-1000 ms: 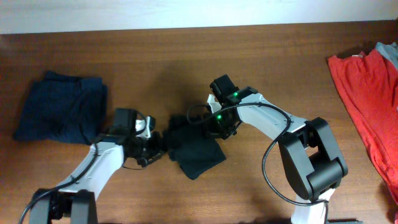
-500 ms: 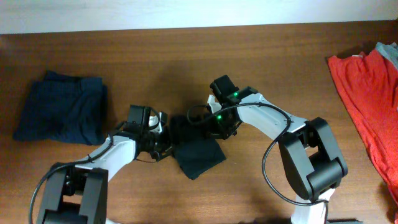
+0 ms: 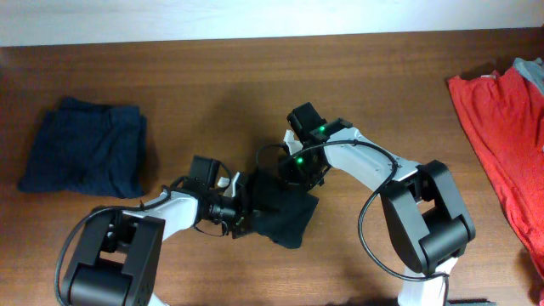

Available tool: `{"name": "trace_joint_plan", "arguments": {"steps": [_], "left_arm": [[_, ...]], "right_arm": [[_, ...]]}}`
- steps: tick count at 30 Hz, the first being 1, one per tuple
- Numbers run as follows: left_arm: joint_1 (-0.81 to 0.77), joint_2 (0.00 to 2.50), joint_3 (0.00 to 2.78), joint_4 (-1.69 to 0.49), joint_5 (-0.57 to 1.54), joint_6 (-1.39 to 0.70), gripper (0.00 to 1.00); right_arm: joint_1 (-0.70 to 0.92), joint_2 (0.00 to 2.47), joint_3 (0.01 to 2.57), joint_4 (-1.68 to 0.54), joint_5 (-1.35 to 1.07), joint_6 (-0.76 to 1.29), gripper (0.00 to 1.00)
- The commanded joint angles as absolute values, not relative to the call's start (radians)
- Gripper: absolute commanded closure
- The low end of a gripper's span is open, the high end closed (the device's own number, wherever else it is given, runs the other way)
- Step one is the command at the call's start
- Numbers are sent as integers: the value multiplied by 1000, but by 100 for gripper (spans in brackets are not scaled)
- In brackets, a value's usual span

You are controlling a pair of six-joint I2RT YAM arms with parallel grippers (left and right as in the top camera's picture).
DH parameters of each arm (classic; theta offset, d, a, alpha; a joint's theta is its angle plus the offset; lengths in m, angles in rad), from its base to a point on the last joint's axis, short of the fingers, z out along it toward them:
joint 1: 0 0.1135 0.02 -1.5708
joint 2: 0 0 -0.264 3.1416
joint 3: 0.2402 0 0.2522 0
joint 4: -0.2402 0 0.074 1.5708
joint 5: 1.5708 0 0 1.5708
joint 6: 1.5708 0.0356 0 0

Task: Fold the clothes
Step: 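Grasp the folded green shirt with the left gripper and lift it, then carry the shirt left with the left gripper onto the navy garment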

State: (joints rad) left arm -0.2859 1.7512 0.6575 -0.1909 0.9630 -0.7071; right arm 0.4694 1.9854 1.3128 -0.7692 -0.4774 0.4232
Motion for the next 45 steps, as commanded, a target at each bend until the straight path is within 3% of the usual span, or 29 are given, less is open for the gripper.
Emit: {"name": "trace_joint_plan", "arguments": {"steps": [1, 6, 10, 14, 25, 36, 40, 45], "left_arm": [[-293, 1813, 607, -183, 815, -707, 29], [-290, 1813, 607, -170, 804, -703, 70], [-287, 1811, 607, -149, 805, -684, 88], [-279, 1790, 613, -149, 805, -642, 99], [-246, 1493, 625, -249, 630, -430, 99], [-207, 1276, 640, -246, 572, -409, 99], [-106, 1196, 679, -260, 622, -399, 100], [133, 1151, 809, -314, 859, -310, 100]], "right_arm": [[478, 2005, 1330, -770, -487, 428, 96], [477, 2005, 1330, -770, -487, 428, 96], [477, 2002, 1330, -770, -486, 427, 96], [476, 1984, 1330, -777, -486, 426, 96], [476, 1745, 1330, -888, -189, 420, 96], [476, 1648, 1330, -917, -168, 417, 96], [476, 1648, 1330, -945, -167, 416, 96], [476, 1648, 1330, -958, -167, 416, 96]]}}
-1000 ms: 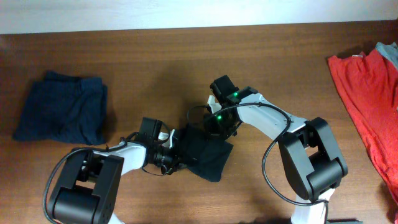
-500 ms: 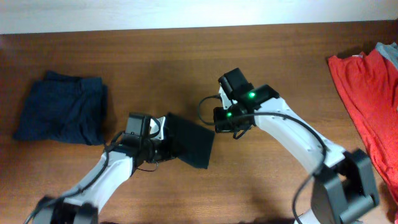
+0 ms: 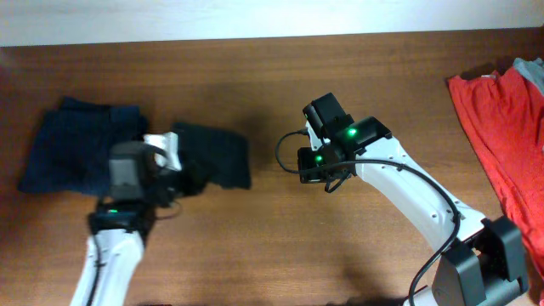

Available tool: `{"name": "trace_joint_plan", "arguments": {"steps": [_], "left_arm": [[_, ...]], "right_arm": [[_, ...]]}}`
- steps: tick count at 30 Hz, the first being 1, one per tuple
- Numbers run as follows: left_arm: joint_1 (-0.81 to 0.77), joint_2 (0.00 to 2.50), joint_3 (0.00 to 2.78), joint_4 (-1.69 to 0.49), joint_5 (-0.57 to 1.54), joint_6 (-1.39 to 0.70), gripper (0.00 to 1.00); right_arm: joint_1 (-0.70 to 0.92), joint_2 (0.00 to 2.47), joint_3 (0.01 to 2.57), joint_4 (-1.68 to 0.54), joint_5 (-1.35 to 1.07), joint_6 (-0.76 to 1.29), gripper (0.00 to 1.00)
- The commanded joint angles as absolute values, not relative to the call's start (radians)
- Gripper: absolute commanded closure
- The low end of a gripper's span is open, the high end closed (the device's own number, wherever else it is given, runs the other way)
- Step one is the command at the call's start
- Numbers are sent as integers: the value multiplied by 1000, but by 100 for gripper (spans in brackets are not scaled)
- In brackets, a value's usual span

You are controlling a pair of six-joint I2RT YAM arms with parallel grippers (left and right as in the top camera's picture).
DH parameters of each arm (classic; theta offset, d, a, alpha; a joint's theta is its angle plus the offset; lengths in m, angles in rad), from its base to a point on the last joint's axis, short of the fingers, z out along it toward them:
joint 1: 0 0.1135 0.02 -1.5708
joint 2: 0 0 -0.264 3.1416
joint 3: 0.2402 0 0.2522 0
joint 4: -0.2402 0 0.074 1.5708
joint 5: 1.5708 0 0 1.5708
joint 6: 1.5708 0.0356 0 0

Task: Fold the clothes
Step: 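Carry the shirt left with the left gripper onto the navy garment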

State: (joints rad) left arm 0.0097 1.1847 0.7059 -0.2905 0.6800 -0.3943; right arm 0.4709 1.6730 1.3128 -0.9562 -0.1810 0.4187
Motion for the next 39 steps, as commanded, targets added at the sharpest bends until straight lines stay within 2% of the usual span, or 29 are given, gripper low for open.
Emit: {"name": "trace_joint_plan", "arguments": {"steps": [1, 10, 15, 20, 24, 29, 36, 38, 39], "left_arm": [[198, 1158, 849, -350, 917, -287, 100], [538, 1340, 1075, -562, 1074, -173, 100], [639, 1527, 1150, -558, 1176, -126, 100], [672, 1717, 1229, -551, 1254, -62, 100], [678, 1829, 1249, -528, 1234, -46, 100], [712, 1918, 1250, -524, 1070, -28, 100], [751, 1982, 1250, -513, 951, 71, 99], [750, 1984, 1249, -513, 949, 97, 95], [748, 1984, 1249, -512, 949, 97, 89]], "right_arm": [[476, 1648, 1330, -958, -167, 416, 96], [476, 1648, 1330, -966, -167, 416, 96], [476, 1648, 1330, -974, -167, 416, 96], [476, 1648, 1330, -973, -167, 416, 96], [476, 1648, 1330, -982, -167, 416, 96], [476, 1648, 1330, -995, -167, 416, 96], [477, 1648, 1330, -997, -168, 416, 96], [477, 1648, 1330, -999, -168, 416, 96], [477, 1648, 1330, -999, -168, 416, 96]]}}
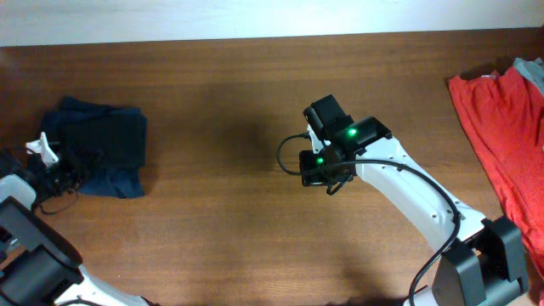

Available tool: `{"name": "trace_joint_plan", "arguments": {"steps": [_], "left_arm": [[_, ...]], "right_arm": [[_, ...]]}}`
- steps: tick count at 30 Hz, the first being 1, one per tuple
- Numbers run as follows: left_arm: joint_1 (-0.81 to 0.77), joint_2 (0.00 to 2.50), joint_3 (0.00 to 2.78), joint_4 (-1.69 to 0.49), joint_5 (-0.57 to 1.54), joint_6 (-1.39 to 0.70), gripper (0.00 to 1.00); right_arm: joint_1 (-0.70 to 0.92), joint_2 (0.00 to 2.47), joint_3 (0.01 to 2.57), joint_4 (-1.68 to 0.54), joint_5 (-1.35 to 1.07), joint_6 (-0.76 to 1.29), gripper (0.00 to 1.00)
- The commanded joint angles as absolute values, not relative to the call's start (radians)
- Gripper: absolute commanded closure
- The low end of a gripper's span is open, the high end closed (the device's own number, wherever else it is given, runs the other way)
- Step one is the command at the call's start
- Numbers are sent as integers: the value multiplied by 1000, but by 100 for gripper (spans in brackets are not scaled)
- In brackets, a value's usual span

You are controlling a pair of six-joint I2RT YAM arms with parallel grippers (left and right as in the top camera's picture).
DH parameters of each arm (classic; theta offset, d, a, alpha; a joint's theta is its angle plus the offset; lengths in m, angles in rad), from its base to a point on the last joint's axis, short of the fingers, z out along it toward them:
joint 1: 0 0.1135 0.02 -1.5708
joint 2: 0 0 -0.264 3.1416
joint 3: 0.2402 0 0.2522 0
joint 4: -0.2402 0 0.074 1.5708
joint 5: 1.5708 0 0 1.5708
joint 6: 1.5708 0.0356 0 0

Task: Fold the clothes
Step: 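Carry the shirt left with the left gripper onto the navy garment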

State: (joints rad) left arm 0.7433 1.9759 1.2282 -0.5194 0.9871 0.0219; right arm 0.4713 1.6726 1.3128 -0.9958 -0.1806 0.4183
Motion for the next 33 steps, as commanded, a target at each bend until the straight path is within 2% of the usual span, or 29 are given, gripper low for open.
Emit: {"name": "trace_joint_plan", "arguments": {"steps": [1, 3, 4, 7, 13, 18, 24, 26, 29, 30, 33], "left_arm": [[744, 1984, 1249, -510, 949, 96, 78], [736, 1984, 1249, -513, 960, 78, 47], [736, 1984, 1252, -513, 987, 39, 39], [747, 1979, 1286, -540, 1097, -3, 37], [788, 1865, 1426, -776, 1064, 28, 37], [811, 1695, 1484, -868, 958, 14, 36], [802, 1510, 1493, -875, 665, 10, 33], [783, 1509, 1493, -872, 603, 11, 37], [733, 1562, 1486, -857, 532, 13, 62], [709, 1600, 1486, -850, 509, 33, 73], [650, 1699, 1486, -838, 564, 117, 82]], "right_arm": [[477, 1648, 1330, -1000, -168, 416, 96], [477, 1648, 1330, -1001, -168, 416, 96], [477, 1648, 1330, -1007, -168, 416, 96], [477, 1648, 1330, -1016, -168, 415, 96], [477, 1648, 1330, -1025, -168, 397, 96], [477, 1648, 1330, -1027, -168, 398, 96], [478, 1648, 1330, -1045, -169, 398, 96], [478, 1648, 1330, -1044, -172, 398, 96], [478, 1648, 1330, -1045, -173, 398, 96], [478, 1648, 1330, -1047, -180, 398, 96], [478, 1648, 1330, -1052, -208, 398, 96]]}}
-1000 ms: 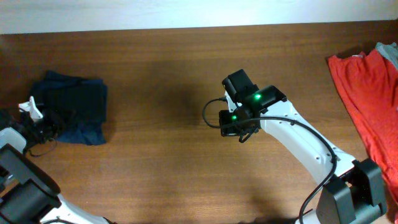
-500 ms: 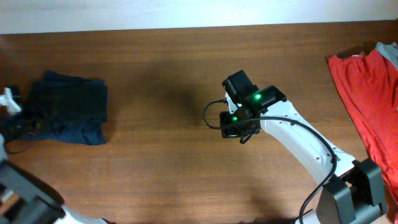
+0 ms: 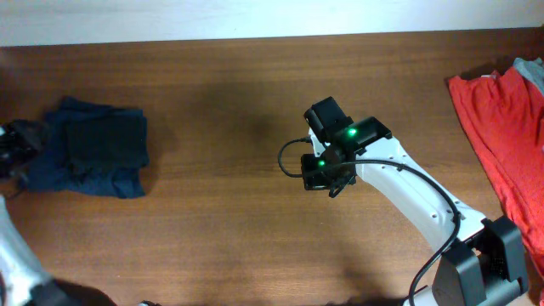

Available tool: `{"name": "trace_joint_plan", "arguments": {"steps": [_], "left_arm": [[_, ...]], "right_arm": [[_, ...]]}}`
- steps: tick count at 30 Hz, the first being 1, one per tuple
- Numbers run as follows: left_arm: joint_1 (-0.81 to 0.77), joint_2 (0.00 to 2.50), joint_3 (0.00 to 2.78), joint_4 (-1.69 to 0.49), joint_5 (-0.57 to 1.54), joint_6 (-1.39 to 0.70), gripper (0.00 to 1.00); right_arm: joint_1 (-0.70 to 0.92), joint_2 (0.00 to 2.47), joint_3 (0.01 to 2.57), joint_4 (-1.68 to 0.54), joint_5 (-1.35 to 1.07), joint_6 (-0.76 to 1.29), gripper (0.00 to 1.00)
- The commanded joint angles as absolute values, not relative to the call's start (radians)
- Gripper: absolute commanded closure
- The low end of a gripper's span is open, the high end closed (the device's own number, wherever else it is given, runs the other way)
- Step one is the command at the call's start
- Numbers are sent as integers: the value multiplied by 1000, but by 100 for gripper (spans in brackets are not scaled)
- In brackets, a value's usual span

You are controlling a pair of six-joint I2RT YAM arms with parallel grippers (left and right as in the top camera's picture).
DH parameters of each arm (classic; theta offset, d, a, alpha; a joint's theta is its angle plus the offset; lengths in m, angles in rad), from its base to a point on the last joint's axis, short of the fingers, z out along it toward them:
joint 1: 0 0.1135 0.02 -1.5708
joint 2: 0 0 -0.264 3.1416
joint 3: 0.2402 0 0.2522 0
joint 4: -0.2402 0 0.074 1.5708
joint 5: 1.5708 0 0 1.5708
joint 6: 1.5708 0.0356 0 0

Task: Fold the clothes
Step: 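Carry the shirt left with the left gripper onto the navy garment, then release the shirt on the stack and press it with the left gripper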

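Observation:
A folded black cloth lies flat on top of a folded navy garment at the table's left. My left gripper is a dark blur at the left edge, just beside the navy garment and apart from the black cloth; its fingers cannot be made out. My right gripper hovers over bare wood right of centre, nothing visible in it, its fingers hidden under the wrist.
A heap of red clothes with a grey piece lies at the far right edge. The brown wooden table runs between the two piles. The right arm's base stands at the lower right.
My left gripper has drawn back from the left edge of the black cloth to the table's left edge. The black cloth stays on the navy garment. The right arm has barely shifted.
Both grippers were at the black cloth in the table's middle. Then my left gripper held it beside the navy garment while the right had drawn off it. Then the cloth lay on the navy garment with my left gripper at its edge; now that gripper is clear.

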State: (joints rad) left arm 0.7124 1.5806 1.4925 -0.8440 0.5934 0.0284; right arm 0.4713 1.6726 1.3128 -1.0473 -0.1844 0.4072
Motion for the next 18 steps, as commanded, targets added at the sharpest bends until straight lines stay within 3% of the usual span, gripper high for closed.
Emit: {"name": "trace_joint_plan", "arguments": {"steps": [1, 3, 6, 15, 18], "left_arm": [[632, 1727, 1486, -834, 587, 141, 83], [590, 1789, 1486, -823, 557, 163, 86], [547, 1876, 1486, -819, 414, 94, 99], [564, 2023, 1486, -828, 111, -176, 99], [576, 2051, 1486, -823, 96, -188, 95]], "right_arm": [[478, 1648, 1330, -1055, -216, 398, 96], [480, 1648, 1330, -1060, -228, 398, 96], [494, 1648, 1330, -1071, -228, 398, 96], [607, 1648, 1330, -1079, -227, 398, 96], [635, 1648, 1330, -1078, -224, 398, 96]]}}
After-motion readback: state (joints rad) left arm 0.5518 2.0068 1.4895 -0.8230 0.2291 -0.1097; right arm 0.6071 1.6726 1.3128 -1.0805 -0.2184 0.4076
